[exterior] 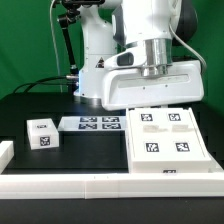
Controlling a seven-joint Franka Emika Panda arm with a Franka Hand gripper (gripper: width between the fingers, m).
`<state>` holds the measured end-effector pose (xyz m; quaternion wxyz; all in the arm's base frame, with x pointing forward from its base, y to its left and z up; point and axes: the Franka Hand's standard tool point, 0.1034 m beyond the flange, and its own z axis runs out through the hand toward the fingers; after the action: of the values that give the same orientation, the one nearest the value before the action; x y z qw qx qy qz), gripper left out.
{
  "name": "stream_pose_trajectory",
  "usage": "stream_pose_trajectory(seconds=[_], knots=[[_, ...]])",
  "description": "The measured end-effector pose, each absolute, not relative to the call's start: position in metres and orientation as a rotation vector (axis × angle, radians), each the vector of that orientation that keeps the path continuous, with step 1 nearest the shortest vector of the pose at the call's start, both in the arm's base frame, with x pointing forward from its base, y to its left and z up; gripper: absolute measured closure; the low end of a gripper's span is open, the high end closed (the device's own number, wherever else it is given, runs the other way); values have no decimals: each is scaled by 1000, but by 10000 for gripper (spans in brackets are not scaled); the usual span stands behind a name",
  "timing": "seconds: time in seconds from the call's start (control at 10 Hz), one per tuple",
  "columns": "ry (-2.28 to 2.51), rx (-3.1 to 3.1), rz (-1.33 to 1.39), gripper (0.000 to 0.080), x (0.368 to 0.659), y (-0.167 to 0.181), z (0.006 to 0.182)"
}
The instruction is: Assemble cabinet
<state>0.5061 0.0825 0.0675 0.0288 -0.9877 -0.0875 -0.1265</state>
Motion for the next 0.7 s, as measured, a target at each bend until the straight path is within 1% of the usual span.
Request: stream_pose_trajectory(seconds=[0.2,0.4,0.5,0.7], knots=[[-278,-3045,-404,797,509,84,85],[-282,-3046,-378,797,515,85,95],[-282,-3044,-380,797,521,86,99],[-282,-3045,-375,797,518,86,96]])
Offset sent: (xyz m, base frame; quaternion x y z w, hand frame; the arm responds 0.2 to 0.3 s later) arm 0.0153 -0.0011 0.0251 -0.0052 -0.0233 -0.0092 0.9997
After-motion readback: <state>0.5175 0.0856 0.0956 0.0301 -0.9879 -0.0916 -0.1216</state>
